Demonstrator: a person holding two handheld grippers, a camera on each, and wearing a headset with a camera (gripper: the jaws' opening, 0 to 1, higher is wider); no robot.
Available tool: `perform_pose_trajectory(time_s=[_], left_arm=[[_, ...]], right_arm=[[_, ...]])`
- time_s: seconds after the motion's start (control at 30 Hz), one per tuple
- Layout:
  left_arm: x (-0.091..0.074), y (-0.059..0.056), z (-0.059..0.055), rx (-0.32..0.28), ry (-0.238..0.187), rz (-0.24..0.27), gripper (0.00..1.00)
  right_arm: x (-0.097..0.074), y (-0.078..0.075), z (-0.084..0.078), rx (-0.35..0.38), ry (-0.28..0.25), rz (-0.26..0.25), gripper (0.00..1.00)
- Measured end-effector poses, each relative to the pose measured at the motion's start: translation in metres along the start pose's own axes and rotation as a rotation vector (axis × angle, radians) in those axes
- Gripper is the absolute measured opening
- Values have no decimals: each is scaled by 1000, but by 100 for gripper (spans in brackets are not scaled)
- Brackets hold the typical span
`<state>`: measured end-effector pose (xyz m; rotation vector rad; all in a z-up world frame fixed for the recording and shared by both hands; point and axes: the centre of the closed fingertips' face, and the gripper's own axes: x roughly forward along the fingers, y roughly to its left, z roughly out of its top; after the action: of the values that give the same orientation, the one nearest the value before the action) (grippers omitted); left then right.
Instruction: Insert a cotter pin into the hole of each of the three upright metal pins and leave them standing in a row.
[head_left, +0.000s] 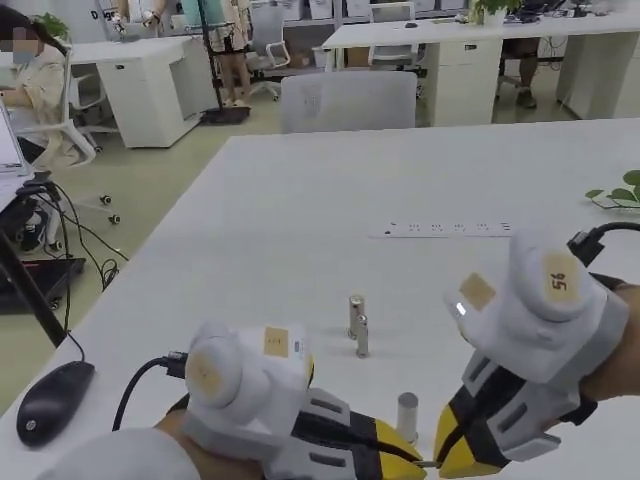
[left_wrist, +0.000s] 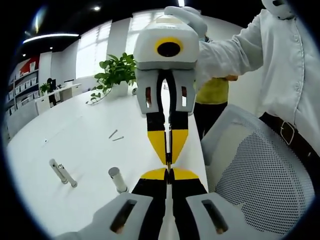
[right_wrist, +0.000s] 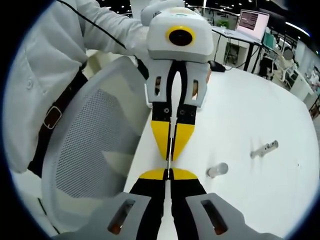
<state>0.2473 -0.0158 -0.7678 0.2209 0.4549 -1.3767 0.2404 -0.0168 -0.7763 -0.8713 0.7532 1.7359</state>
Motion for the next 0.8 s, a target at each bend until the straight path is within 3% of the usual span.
perform_pose_trajectory(time_s=[0.23,0.5,0.7,0.8], left_arm=[[-2,5,5,-18,-28,16,1],[-2,12,4,-27,-41,42,5],[-5,21,-5,-47,-42,69,10],[-9,30,-12,-88,-59,103,13]], right_arm=[[-5,-6,1,19,-38,-38,3],[-7,-9,-3,33,-45,-58,3],[-9,-13,-10,52,-46,-77,3],[-12,-16,-15,74,-51,-95,3]])
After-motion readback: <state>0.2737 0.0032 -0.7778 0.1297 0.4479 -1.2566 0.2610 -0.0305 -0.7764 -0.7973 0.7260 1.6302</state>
